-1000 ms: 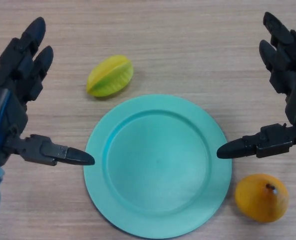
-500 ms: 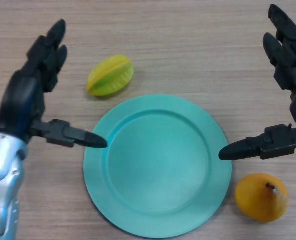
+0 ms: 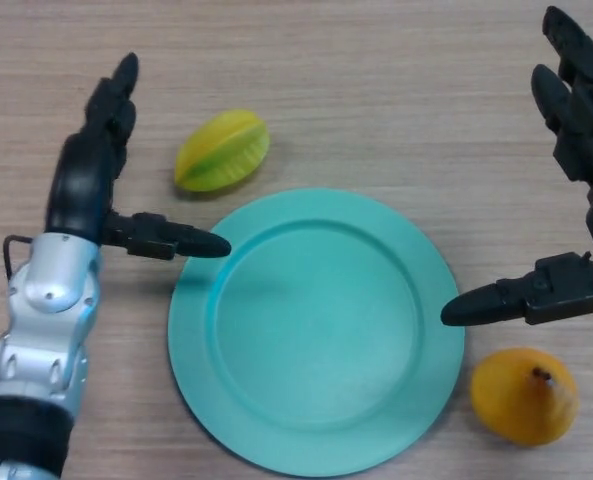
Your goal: Pick up the yellow starfruit and place it on the plate
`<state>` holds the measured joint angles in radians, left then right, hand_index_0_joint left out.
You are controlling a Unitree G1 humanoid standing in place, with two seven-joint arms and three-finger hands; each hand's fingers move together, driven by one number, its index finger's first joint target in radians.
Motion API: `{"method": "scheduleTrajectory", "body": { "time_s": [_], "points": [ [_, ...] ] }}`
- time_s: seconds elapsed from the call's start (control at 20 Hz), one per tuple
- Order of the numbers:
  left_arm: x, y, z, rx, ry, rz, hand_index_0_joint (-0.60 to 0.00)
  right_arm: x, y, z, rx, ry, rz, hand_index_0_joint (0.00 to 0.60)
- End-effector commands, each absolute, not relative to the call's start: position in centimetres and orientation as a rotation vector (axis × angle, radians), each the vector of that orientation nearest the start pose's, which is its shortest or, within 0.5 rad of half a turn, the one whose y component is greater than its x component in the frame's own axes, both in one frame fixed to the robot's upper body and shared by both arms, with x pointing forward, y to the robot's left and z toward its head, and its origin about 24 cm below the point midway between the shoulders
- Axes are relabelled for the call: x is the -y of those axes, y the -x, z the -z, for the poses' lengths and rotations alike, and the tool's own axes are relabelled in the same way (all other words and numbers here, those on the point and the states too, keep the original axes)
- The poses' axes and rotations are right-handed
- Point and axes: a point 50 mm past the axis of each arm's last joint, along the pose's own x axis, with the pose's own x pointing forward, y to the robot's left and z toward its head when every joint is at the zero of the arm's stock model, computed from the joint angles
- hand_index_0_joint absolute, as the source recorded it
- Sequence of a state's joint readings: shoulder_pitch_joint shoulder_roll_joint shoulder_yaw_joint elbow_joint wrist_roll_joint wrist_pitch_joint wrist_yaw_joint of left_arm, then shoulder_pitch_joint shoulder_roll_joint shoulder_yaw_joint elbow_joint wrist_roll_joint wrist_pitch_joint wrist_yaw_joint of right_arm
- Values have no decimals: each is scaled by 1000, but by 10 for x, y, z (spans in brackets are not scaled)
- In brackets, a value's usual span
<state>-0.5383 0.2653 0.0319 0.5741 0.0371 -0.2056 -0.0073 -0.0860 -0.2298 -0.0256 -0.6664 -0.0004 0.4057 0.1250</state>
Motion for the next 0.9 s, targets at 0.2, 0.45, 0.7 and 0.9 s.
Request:
{"method": "scheduleTrajectory", "body": {
  "time_s": [0.2,0.45,0.7,0.9],
  "points": [
    [-180,-368,-145,411,-289,-39,0,171,-221,-204,521,292,-122,0],
    [-169,-379,-137,372,-356,-62,0,172,-222,-206,530,304,-121,0],
    [-168,-384,-139,381,-322,-97,0,173,-221,-205,527,303,-124,0],
    [-164,-381,-135,455,-472,-132,0,174,-221,-204,527,303,-121,0]
  ]
}}
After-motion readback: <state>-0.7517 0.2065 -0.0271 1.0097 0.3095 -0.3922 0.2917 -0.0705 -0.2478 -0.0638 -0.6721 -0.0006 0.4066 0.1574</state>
